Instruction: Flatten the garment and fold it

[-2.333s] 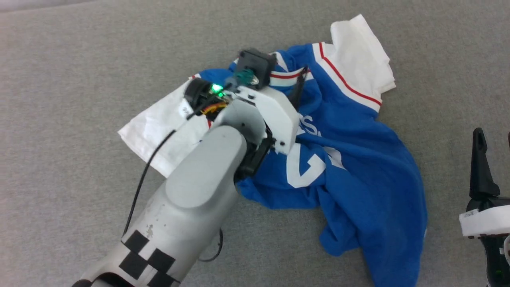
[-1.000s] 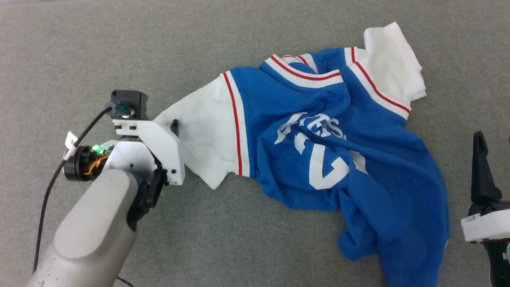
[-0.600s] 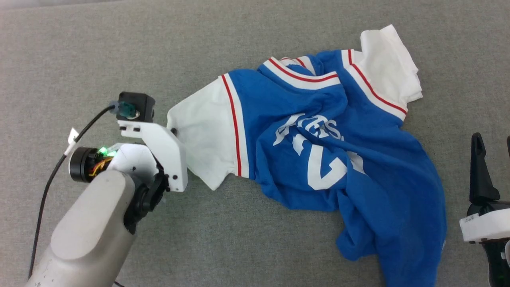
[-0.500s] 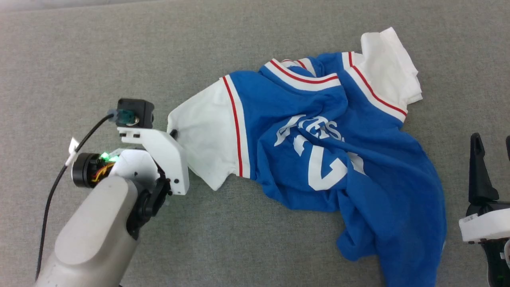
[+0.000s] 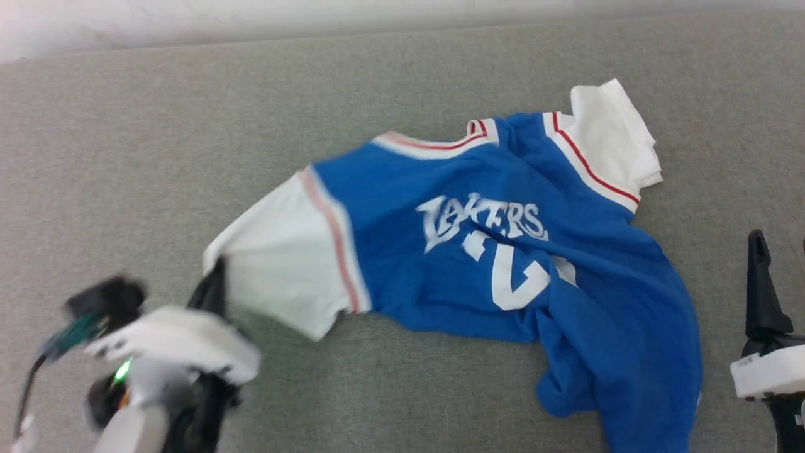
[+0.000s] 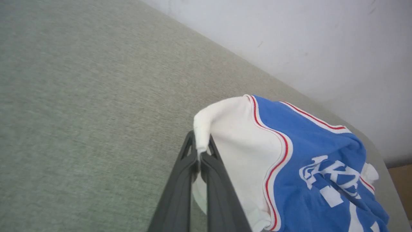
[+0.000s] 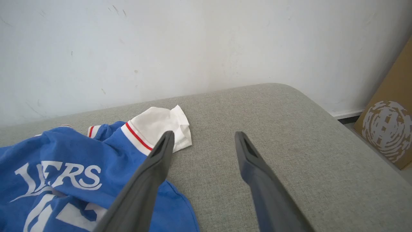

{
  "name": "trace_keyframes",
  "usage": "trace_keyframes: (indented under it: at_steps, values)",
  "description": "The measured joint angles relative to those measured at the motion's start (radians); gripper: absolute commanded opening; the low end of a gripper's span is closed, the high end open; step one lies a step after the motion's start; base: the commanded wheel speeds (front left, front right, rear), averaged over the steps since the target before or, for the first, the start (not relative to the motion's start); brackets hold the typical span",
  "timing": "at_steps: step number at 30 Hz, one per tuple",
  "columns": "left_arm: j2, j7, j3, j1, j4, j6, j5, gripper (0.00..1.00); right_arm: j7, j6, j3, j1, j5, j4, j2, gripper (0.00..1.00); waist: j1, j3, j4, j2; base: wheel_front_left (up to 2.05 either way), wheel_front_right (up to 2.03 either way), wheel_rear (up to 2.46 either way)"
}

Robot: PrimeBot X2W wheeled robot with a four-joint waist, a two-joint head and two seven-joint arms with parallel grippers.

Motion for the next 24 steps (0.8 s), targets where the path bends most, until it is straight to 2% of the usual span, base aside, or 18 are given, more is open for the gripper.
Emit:
trace_keyframes:
  at_steps: [3, 8, 14, 16, 19, 24]
  values:
    - [0.022, -0.028, 0.088, 0.136, -0.067, 0.047, -0.027, 0.0, 0.0, 0.0, -0.009, 0.01, 0.001, 0.001, 0.0, 1.0, 0.0, -0.011, 0.016, 0.0, 0.0, 0.0, 0.0]
    - [0.055, -0.051, 0.19, 0.298, -0.137, 0.089, -0.048, 0.0, 0.007, 0.0, -0.011, 0.012, 0.001, -0.002, 0.0, 1.0, -0.0001, -0.019, 0.046, 0.0, 0.0, 0.0, 0.0]
    - [0.05, -0.066, 0.204, 0.326, -0.194, 0.095, -0.05, 0.0, 0.051, 0.0, 0.022, -0.007, -0.047, -0.05, -0.001, 1.0, -0.0001, -0.014, 0.078, 0.0, 0.0, 0.0, 0.0]
    - [0.046, -0.066, 0.199, 0.325, -0.202, 0.095, -0.05, 0.0, 0.089, 0.0, 0.07, -0.057, -0.063, -0.079, -0.006, 1.0, -0.0001, -0.008, 0.083, 0.0, 0.0, 0.0, 0.0]
    - [0.043, -0.066, 0.176, 0.314, -0.208, 0.095, -0.049, 0.0, 0.175, 0.0, 0.128, -0.186, -0.025, -0.092, -0.038, 1.0, 0.0001, 0.009, 0.087, 0.0, 0.0, 0.0, 0.0]
    - [0.036, -0.066, 0.135, 0.253, -0.215, 0.086, -0.036, 0.0, 0.346, 0.0, 0.165, -0.441, 0.027, -0.005, -0.153, 1.0, 0.0002, 0.051, 0.095, 0.0, 0.0, 0.0, 0.0]
